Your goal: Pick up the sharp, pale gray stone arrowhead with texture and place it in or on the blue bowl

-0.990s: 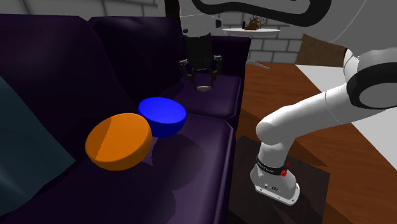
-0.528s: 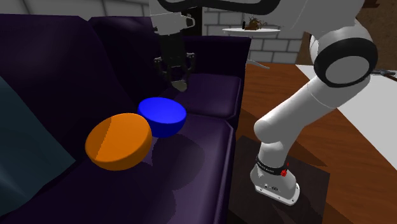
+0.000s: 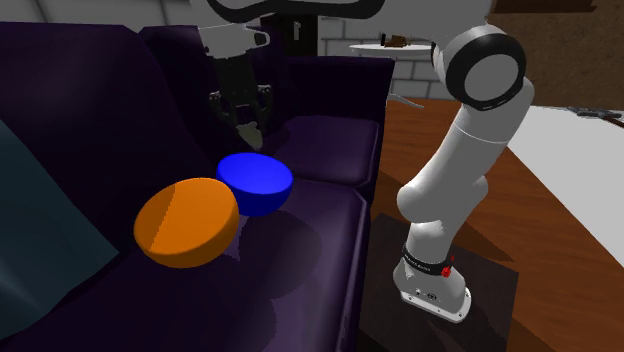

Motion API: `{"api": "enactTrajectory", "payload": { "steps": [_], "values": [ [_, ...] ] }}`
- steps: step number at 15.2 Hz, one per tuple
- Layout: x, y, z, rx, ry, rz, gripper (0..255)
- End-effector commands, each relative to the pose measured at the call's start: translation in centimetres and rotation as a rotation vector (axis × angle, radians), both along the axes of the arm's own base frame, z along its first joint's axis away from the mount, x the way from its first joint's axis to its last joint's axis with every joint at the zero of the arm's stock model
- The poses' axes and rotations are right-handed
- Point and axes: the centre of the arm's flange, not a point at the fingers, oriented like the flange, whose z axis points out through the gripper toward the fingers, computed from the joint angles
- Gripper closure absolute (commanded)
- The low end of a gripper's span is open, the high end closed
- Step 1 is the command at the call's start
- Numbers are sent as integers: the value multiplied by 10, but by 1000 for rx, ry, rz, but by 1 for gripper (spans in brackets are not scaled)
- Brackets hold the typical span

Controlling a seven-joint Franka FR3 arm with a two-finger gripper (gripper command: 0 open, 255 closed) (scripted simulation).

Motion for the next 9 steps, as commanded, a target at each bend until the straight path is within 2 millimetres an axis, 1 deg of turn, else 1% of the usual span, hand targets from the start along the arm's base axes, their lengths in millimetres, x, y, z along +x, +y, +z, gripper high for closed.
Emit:
{"api": "enactTrajectory", "payload": {
  "steps": [1, 9],
  "values": [
    [3, 0, -9, 2, -1, 0, 255],
    [3, 0, -51, 2, -1, 0, 255]
  ]
}}
